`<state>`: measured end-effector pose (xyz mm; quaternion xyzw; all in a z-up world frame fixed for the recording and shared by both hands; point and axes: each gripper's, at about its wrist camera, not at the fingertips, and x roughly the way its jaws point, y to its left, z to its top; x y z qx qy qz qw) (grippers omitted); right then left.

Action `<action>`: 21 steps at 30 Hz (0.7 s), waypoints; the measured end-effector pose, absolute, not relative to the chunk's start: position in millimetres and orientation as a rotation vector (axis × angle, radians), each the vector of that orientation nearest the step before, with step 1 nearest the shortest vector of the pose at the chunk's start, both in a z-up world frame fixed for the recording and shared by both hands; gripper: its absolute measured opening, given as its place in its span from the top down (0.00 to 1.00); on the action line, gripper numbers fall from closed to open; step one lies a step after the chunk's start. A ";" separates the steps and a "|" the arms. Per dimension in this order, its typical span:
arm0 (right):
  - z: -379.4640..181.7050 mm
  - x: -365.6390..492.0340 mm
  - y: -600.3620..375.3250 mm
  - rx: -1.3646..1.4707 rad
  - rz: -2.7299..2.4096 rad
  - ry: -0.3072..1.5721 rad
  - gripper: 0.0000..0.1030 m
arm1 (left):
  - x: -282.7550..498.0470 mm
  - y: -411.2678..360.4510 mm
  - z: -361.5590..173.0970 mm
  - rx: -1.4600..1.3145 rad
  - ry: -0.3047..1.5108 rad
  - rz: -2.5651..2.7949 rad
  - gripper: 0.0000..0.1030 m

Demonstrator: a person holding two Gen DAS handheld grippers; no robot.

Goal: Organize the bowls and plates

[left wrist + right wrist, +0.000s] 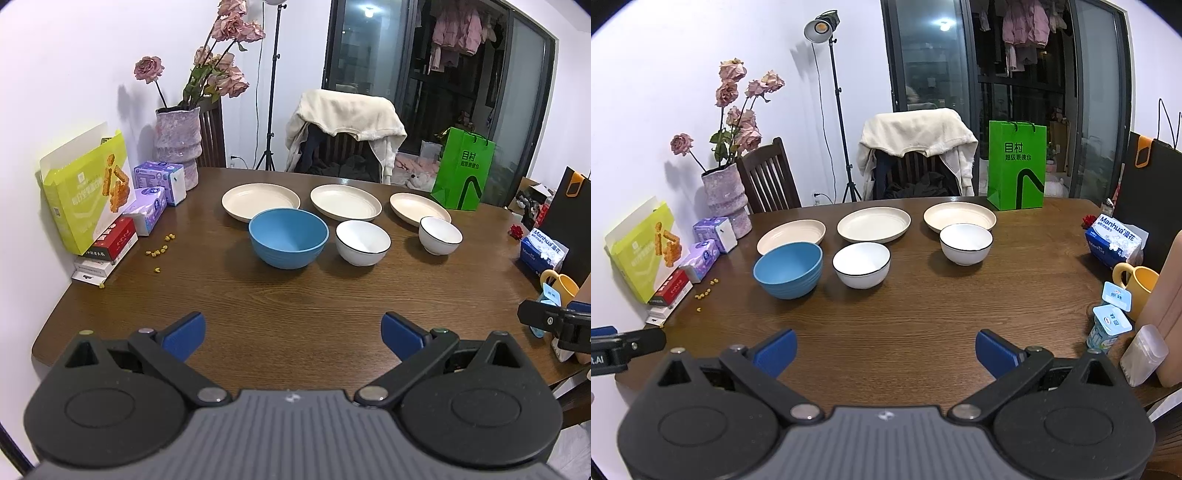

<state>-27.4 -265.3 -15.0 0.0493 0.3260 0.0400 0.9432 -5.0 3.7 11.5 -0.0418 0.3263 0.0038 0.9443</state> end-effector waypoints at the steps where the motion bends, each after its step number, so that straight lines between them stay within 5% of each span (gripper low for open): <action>1: -15.2 -27.1 -265.4 0.101 0.082 0.665 0.00 | -5.0 3.8 11.5 -0.085 0.665 0.007 0.00; 21: -14.9 -27.0 -265.2 0.100 0.082 0.665 0.00 | -1.2 1.1 12.3 -0.083 0.667 0.007 0.00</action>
